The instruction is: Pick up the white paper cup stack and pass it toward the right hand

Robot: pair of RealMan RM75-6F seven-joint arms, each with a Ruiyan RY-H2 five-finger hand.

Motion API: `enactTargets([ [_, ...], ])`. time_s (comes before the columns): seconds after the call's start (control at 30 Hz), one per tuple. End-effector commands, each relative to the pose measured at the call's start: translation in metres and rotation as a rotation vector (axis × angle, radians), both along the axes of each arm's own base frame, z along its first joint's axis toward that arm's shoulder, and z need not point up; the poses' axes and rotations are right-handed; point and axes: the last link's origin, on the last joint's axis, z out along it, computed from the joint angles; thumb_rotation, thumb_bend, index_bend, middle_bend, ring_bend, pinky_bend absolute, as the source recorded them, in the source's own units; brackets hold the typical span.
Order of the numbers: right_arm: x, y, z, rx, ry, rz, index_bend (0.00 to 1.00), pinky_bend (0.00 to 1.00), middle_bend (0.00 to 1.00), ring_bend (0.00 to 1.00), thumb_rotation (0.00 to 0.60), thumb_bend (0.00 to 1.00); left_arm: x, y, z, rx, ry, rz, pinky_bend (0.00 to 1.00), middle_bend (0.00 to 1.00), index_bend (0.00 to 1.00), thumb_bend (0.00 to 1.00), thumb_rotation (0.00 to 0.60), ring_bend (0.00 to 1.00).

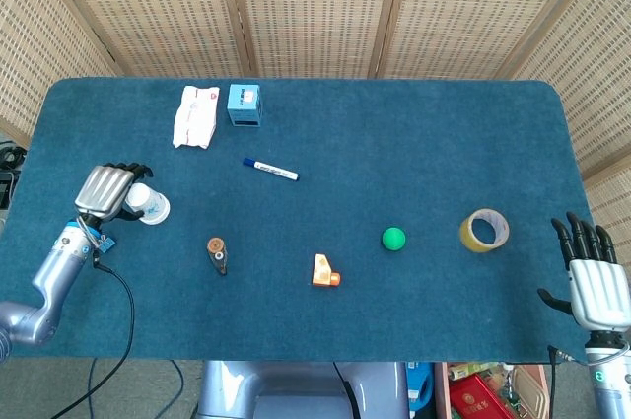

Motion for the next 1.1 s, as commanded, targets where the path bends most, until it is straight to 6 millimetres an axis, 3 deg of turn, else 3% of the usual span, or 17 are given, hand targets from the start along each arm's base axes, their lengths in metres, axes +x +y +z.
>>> enactTargets([
  [0.03, 0.0, 0.0, 0.0, 0.0, 0.0, -0.001, 0.0, 0.0, 0.0, 0.0, 0.6, 0.0, -0.001, 0.0, 0.0, 0.004, -0.001, 0.005, 0.46, 0.44, 0.41, 0.05, 0.6, 0.45],
  [0.2, -0.001, -0.001, 0.0, 0.0, -0.003, -0.003, 0.0, 0.0, 0.0, 0.0, 0.6, 0.0, -0.004, 0.001, 0.008, 0.034, -0.017, 0.019, 0.51, 0.51, 0.48, 0.05, 0.6, 0.51],
  [0.43, 0.0, -0.001, -0.001, 0.006, -0.003, -0.002, 0.0, 0.0, 0.0, 0.0, 0.6, 0.0, -0.001, -0.002, 0.026, 0.097, -0.128, 0.027, 0.51, 0.53, 0.49, 0.06, 0.6, 0.52],
  [0.7, 0.004, -0.006, -0.002, -0.005, -0.016, 0.074, 0.0, 0.0, 0.0, 0.0, 0.6, 0.0, 0.035, -0.008, 0.046, 0.106, -0.791, 0.092, 0.51, 0.54, 0.51, 0.07, 0.6, 0.53],
  [0.97, 0.008, -0.023, -0.003, -0.03, -0.006, 0.258, 0.01, 0.0, 0.02, 0.0, 0.6, 0.0, 0.08, -0.011, 0.013, -0.156, -1.236, 0.24, 0.51, 0.54, 0.51, 0.07, 0.6, 0.53],
  [1.1, 0.013, -0.036, 0.0, -0.009, -0.014, 0.357, 0.11, 0.0, 0.07, 0.0, 0.6, 0.0, 0.101, -0.009, -0.009, -0.253, -1.318, 0.271, 0.51, 0.54, 0.51, 0.07, 0.6, 0.53],
])
